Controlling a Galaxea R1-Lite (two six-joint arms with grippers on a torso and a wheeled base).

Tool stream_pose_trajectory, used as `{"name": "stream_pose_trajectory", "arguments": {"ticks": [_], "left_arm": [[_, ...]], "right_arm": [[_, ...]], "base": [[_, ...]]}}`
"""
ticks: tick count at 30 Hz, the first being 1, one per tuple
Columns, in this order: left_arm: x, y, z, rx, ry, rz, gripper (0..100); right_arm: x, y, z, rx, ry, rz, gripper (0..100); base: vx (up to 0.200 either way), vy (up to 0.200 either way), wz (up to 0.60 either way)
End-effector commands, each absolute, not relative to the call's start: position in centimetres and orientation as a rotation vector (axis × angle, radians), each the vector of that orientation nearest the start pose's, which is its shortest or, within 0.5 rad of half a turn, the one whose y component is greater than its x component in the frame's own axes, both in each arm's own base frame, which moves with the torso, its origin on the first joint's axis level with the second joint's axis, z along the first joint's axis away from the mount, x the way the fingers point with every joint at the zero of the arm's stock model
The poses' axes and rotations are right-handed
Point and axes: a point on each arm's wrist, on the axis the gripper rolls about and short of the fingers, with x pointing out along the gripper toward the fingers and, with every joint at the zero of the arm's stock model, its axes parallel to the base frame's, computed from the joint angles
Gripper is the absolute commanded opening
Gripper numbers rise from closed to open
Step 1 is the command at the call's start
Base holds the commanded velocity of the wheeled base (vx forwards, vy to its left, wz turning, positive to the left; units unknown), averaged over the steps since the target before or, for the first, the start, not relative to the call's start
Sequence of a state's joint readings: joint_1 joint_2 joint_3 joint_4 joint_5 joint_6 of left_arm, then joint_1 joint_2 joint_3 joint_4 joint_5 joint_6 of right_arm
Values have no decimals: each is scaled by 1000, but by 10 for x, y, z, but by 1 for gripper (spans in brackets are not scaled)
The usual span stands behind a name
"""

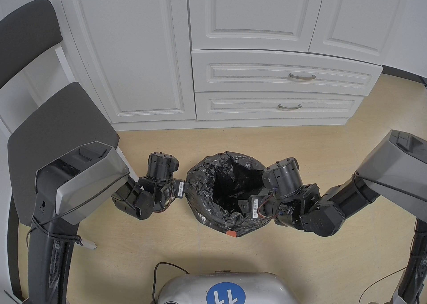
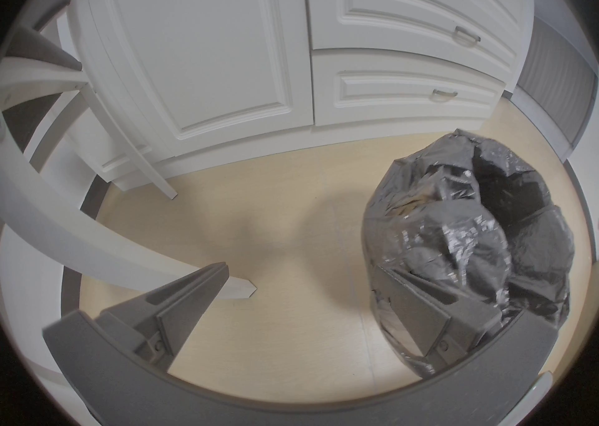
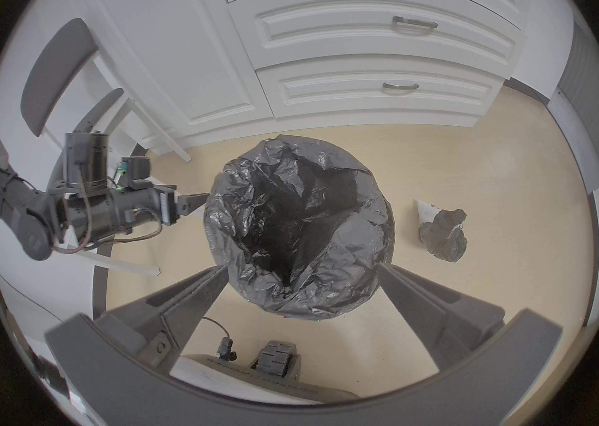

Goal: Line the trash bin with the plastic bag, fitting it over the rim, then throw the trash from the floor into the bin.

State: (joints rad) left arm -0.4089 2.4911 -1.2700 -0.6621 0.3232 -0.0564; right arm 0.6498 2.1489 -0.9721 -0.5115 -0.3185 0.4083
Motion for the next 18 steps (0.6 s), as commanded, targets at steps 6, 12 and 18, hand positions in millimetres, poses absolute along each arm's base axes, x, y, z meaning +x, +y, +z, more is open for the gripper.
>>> {"name": "stream_pose_trajectory", "arguments": {"ticks": [6, 12, 18], "left_arm": [[420, -173, 4, 120, 497, -68, 100], [416, -176, 4, 123, 502, -77, 100], [407, -177, -5, 104, 484, -85, 100]], "right_arm": [[347, 198, 34, 102, 654, 76, 100], [350, 175, 43, 48, 637, 37, 100], [345, 155, 38, -35, 678, 32, 100]], "base": [[0, 0, 0], [0, 0, 0], [0, 0, 0]]}}
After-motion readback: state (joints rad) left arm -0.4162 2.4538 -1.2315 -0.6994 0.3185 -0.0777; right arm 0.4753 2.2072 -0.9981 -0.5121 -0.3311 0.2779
